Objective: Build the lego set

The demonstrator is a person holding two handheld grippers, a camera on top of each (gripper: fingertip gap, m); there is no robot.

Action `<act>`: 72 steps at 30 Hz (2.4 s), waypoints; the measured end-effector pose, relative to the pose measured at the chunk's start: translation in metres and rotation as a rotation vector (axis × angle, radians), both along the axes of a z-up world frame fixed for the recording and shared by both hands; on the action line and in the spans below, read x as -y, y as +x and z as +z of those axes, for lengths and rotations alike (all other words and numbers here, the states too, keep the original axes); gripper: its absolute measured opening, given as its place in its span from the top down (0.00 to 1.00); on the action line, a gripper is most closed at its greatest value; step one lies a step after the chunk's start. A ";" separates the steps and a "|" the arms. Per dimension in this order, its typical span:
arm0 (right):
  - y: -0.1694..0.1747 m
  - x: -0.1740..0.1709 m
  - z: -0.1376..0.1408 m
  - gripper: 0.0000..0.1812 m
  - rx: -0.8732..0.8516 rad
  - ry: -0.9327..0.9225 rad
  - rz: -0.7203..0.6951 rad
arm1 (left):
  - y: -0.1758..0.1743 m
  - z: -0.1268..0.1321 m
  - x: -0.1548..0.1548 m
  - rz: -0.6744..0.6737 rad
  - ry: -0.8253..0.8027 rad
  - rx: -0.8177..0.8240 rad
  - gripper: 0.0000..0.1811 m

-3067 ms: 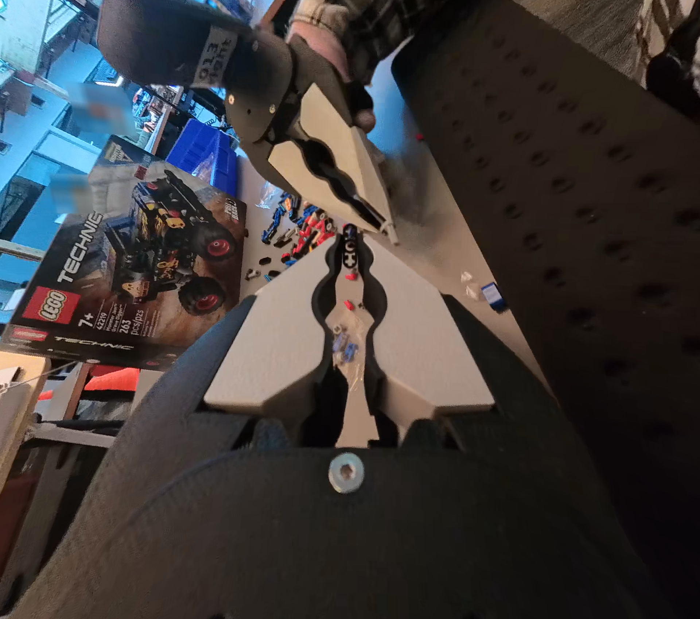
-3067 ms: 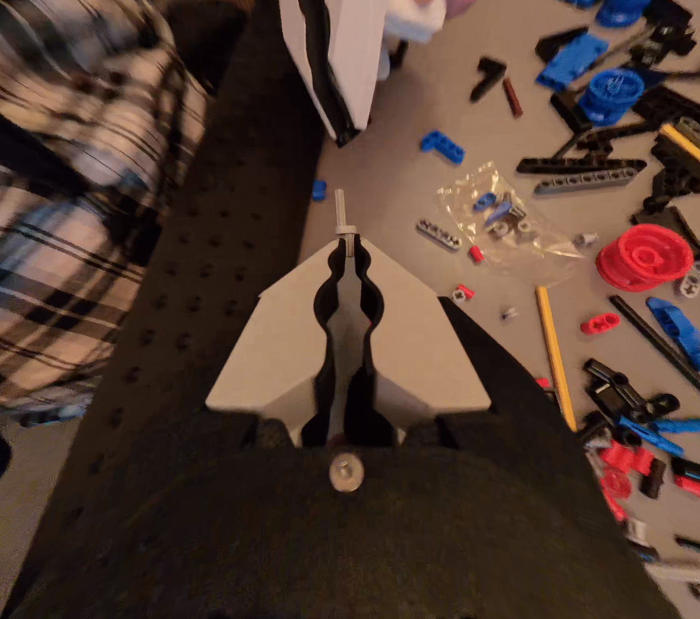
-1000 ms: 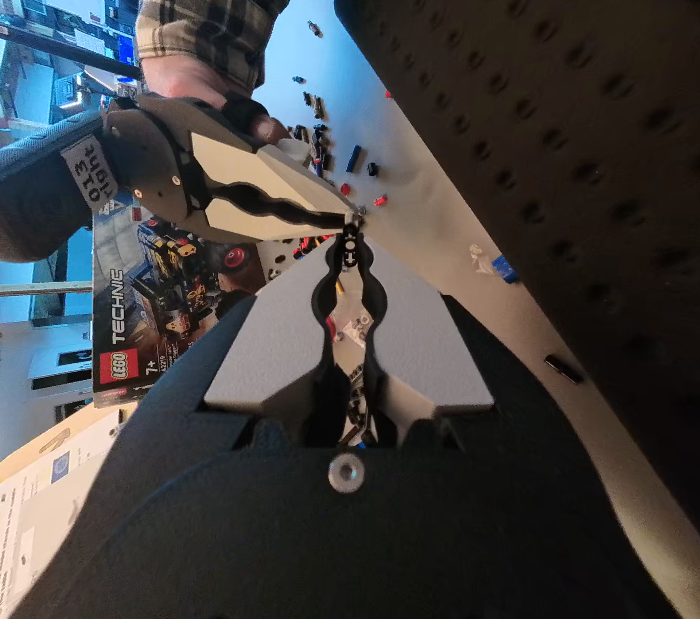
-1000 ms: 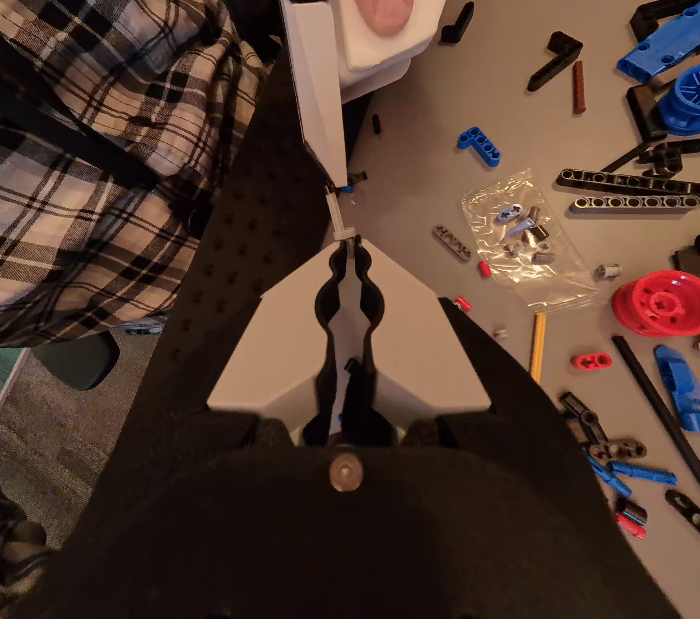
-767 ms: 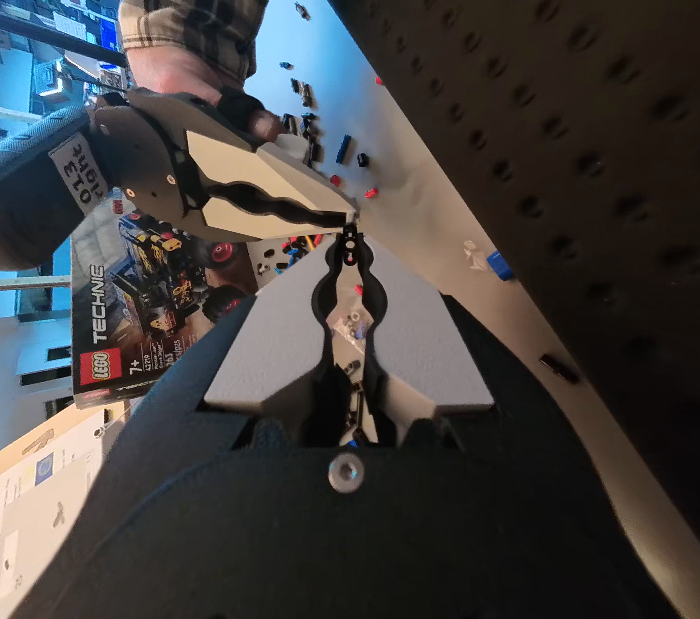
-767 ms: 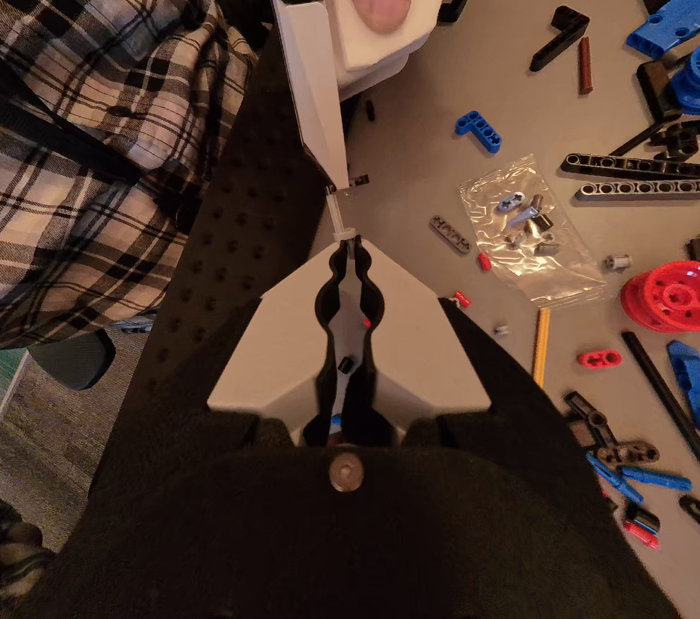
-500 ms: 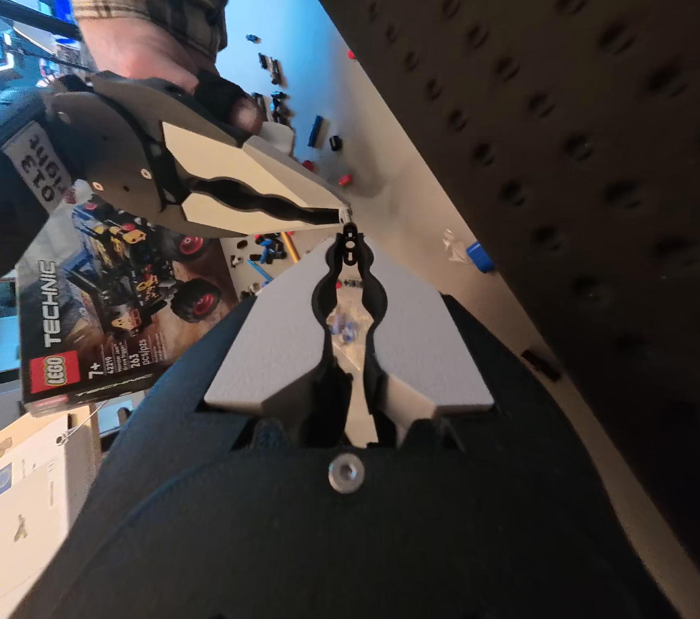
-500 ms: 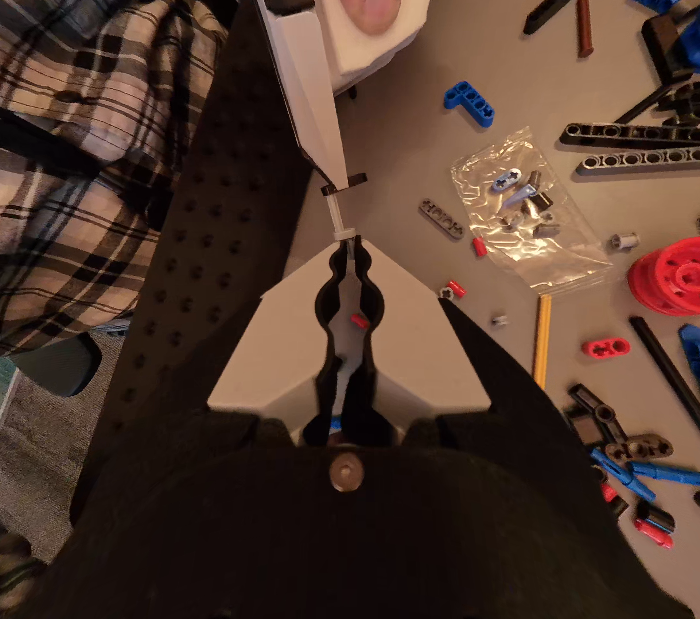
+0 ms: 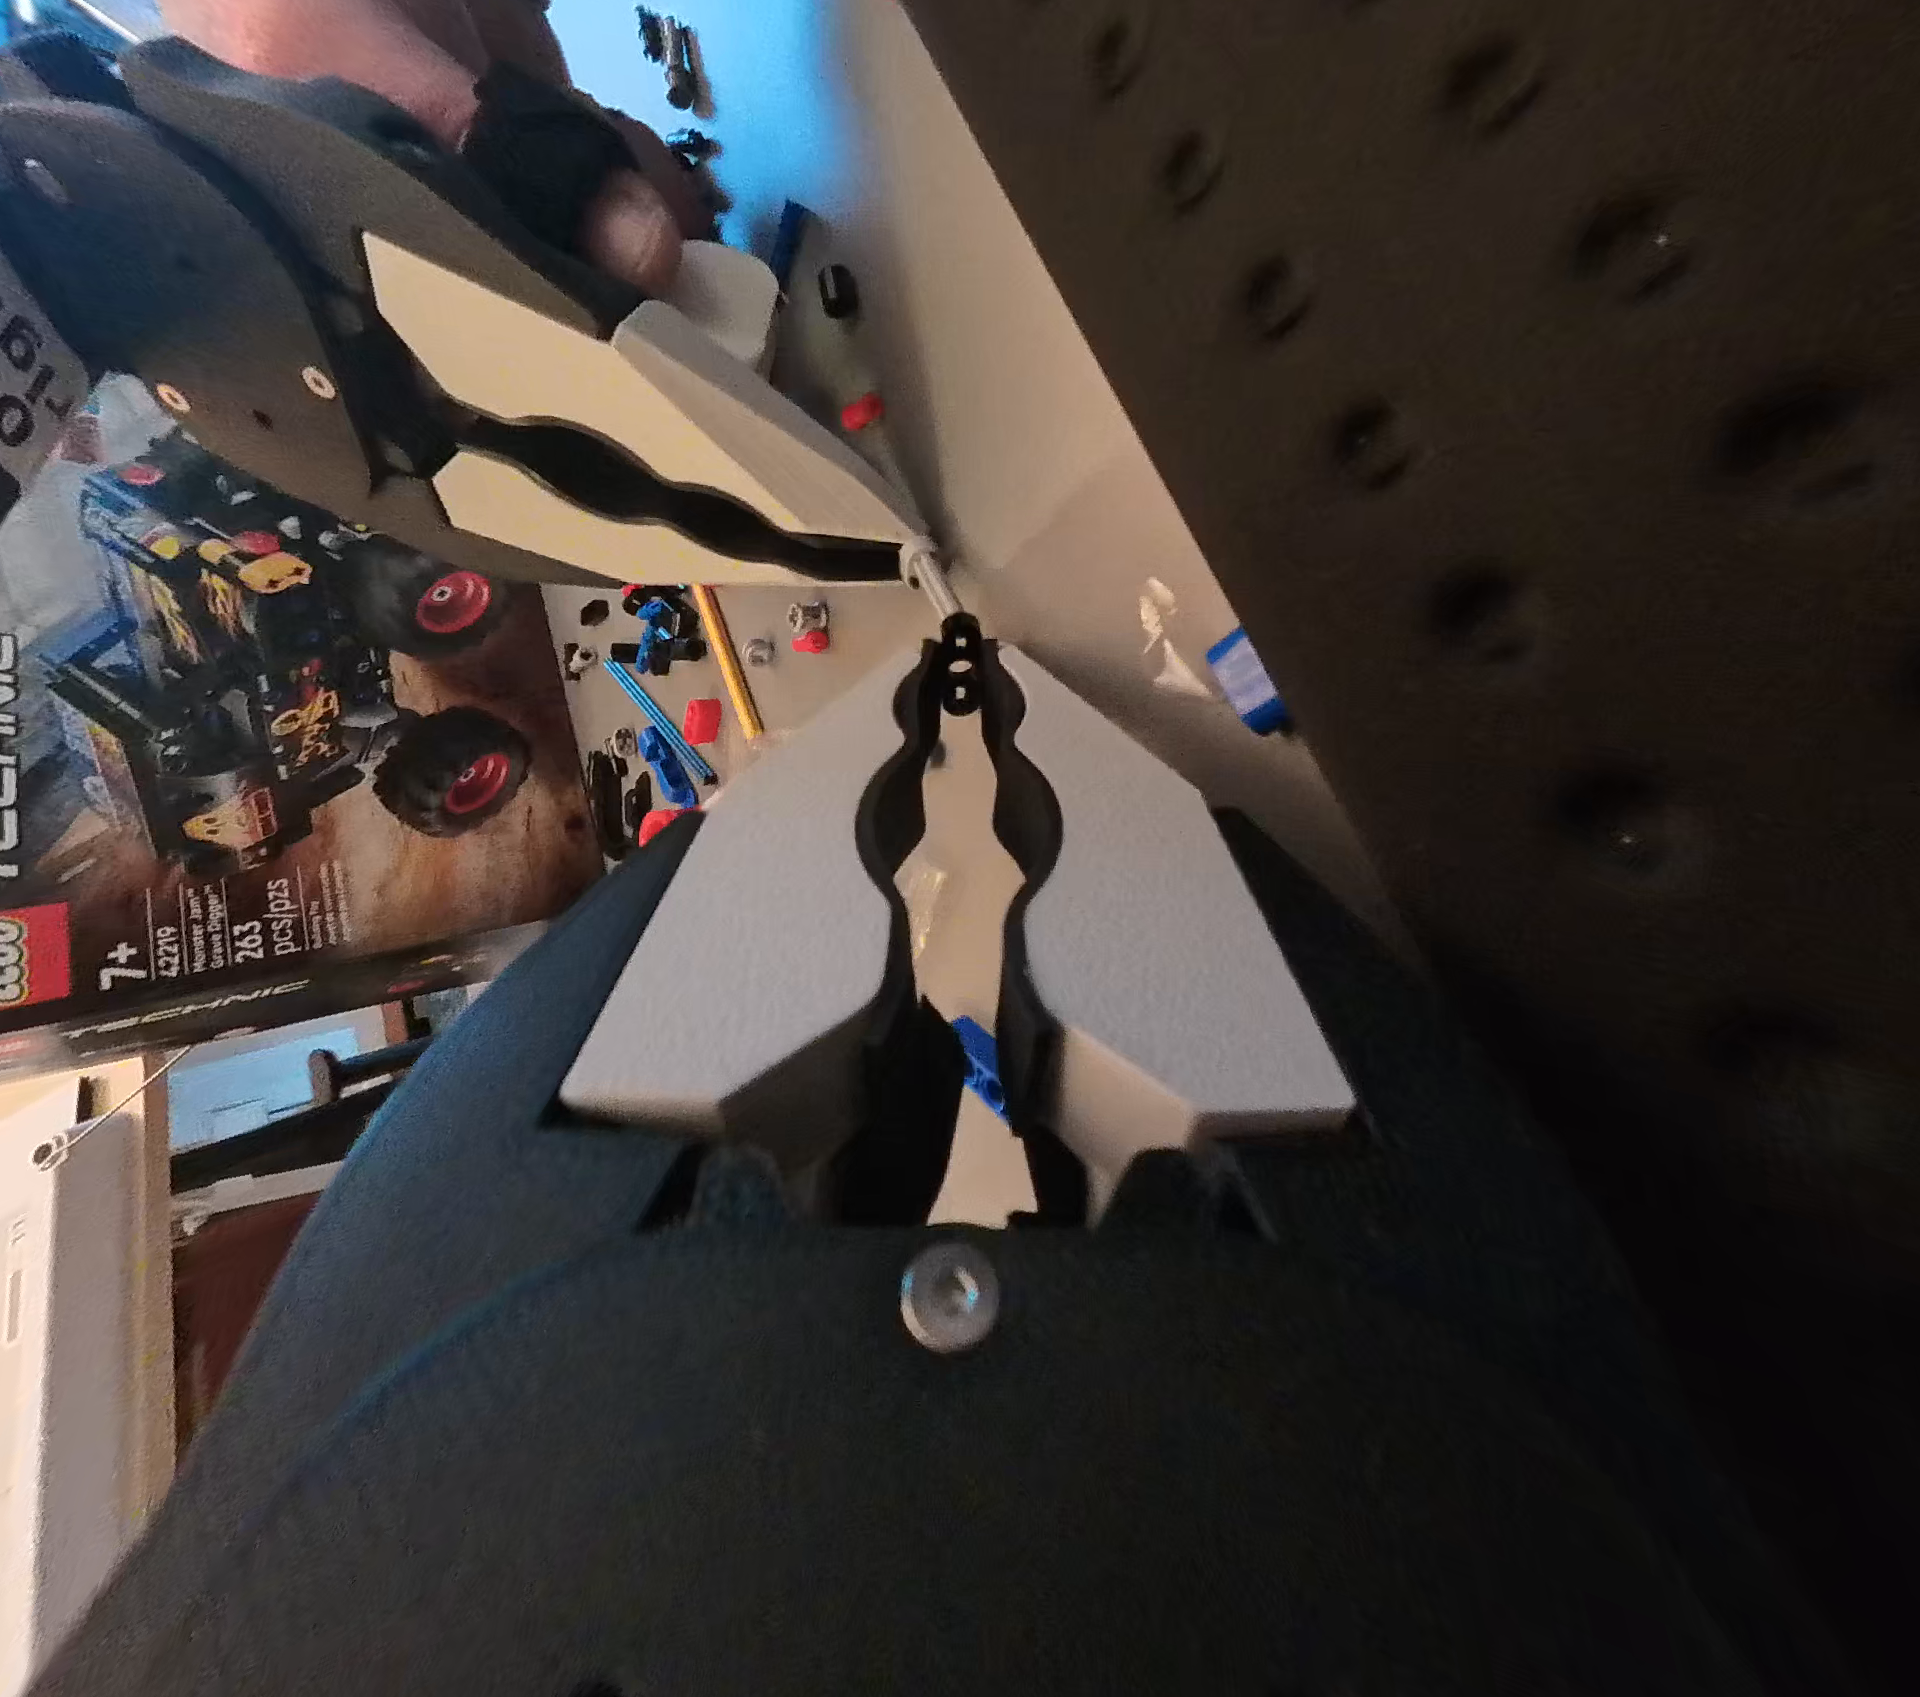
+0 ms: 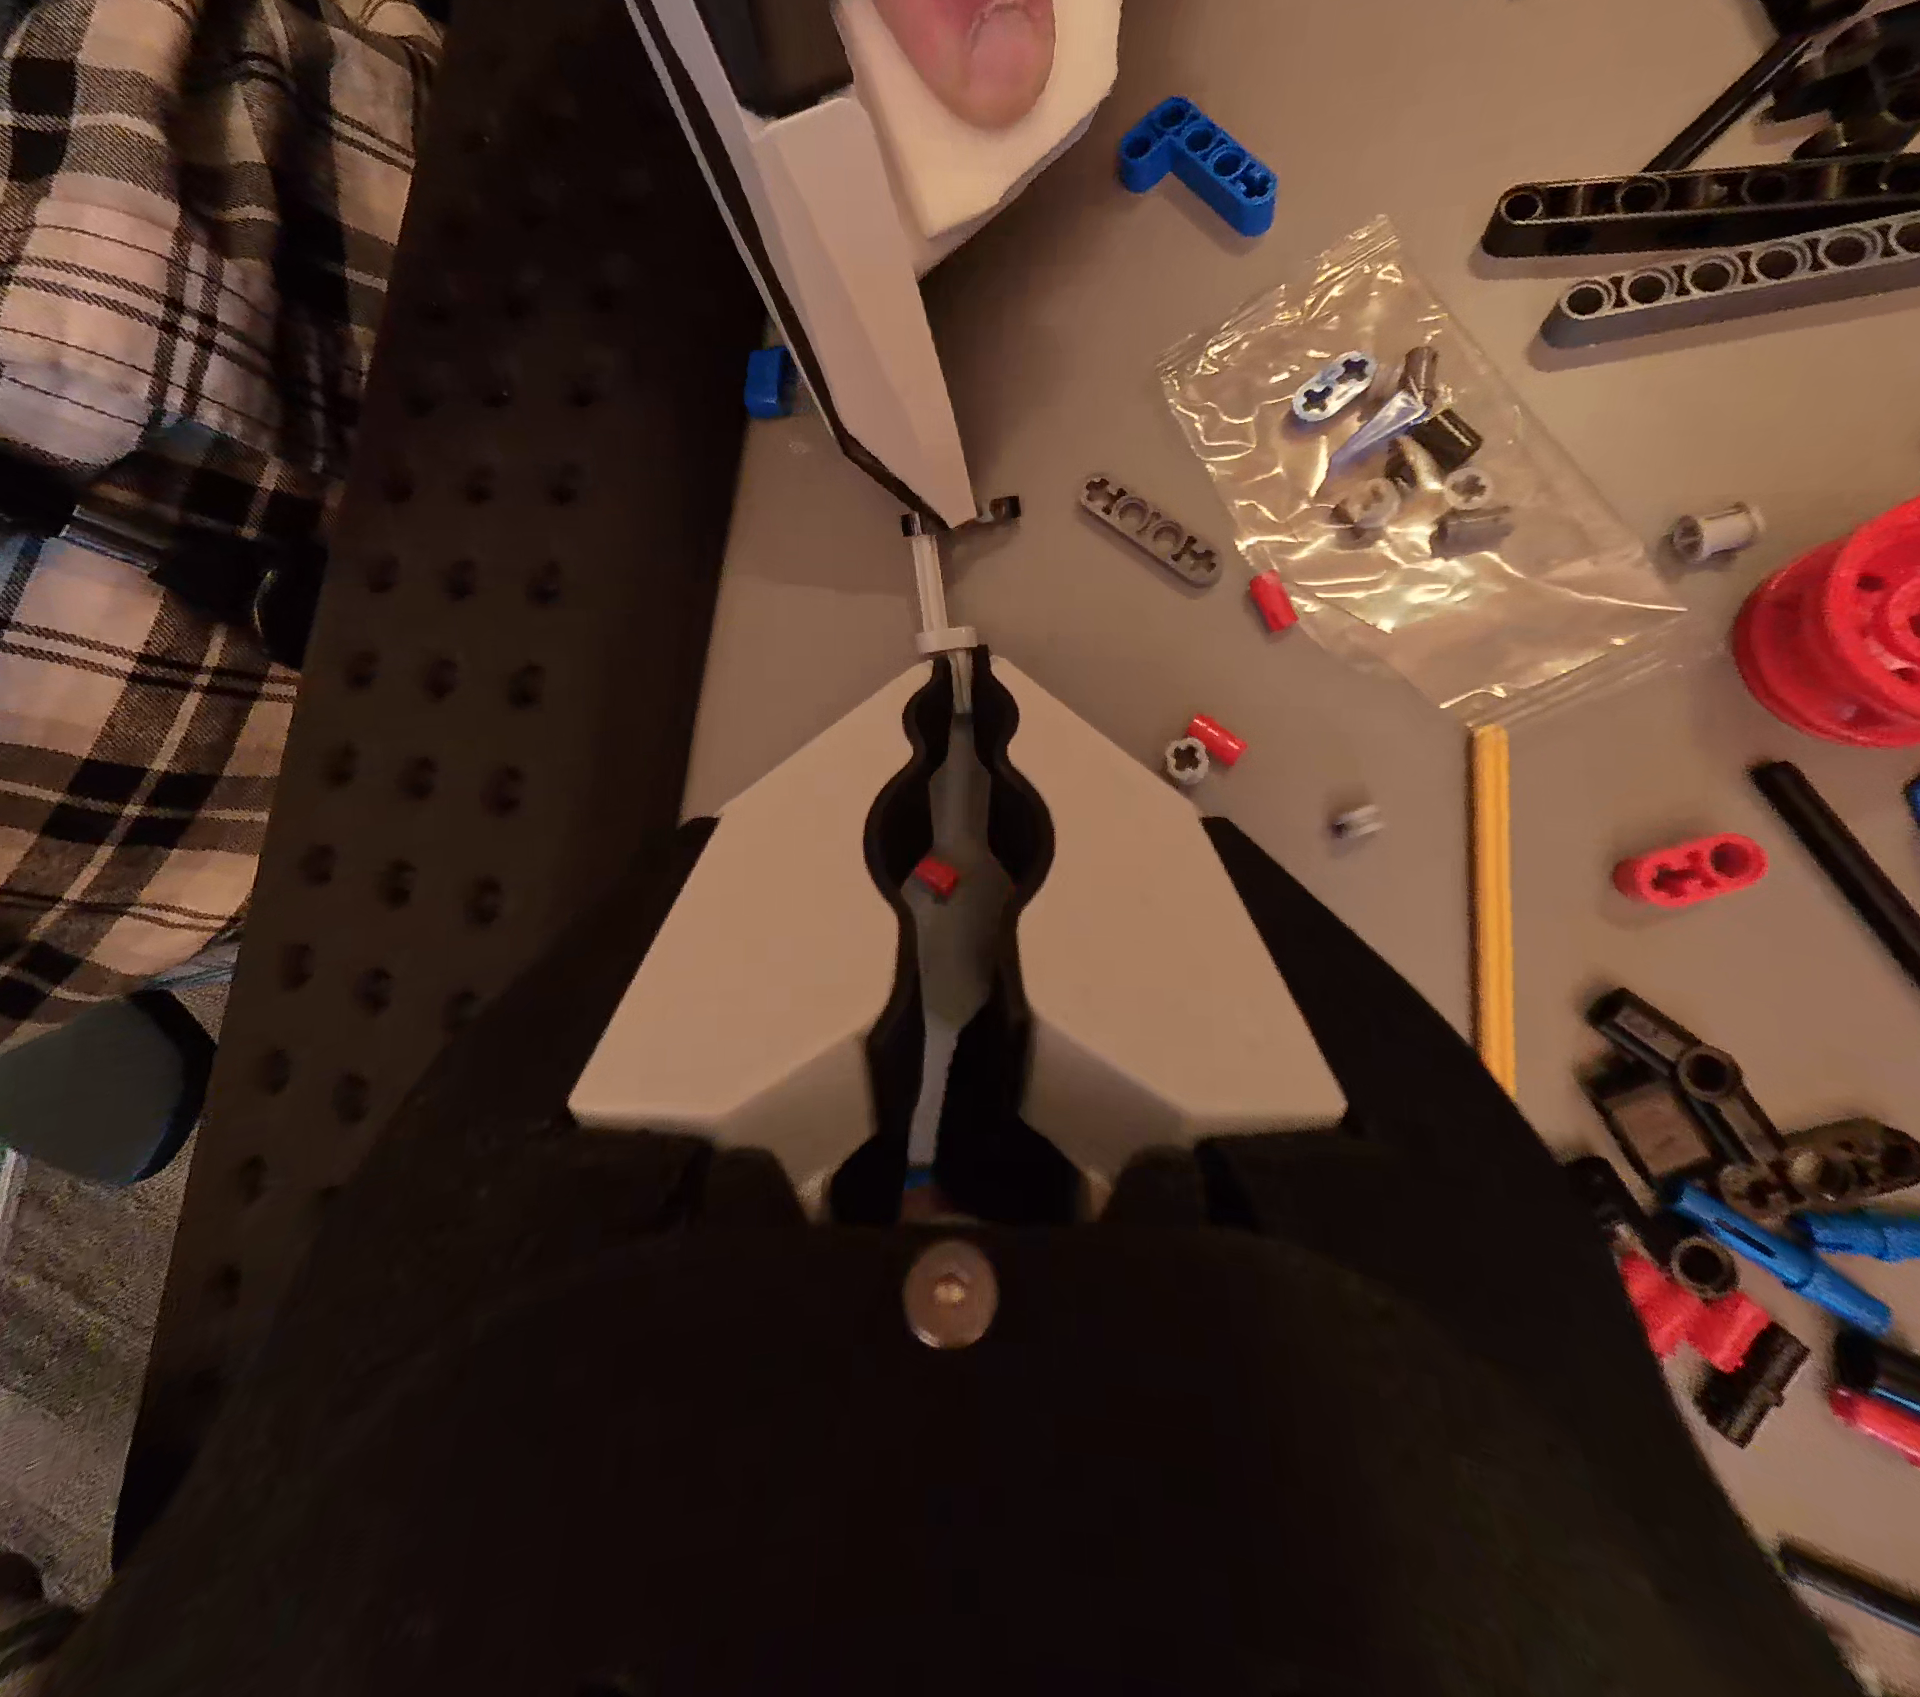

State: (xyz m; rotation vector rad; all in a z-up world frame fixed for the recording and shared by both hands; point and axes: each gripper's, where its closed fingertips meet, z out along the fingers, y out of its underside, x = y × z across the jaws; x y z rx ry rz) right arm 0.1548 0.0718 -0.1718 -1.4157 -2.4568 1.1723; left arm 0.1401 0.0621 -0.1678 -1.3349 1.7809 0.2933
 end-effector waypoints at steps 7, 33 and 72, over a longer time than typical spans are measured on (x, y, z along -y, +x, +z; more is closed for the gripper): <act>-0.001 -0.002 0.000 0.99 -0.002 -0.003 -0.024 | -0.002 0.000 -0.005 0.018 0.057 0.008 0.97; -0.005 -0.011 0.000 0.99 -0.035 0.023 -0.088 | -0.005 0.003 -0.016 0.078 0.070 0.071 0.97; -0.020 -0.025 0.044 0.87 -0.229 0.351 -0.228 | -0.011 0.026 -0.031 0.182 0.104 0.091 0.97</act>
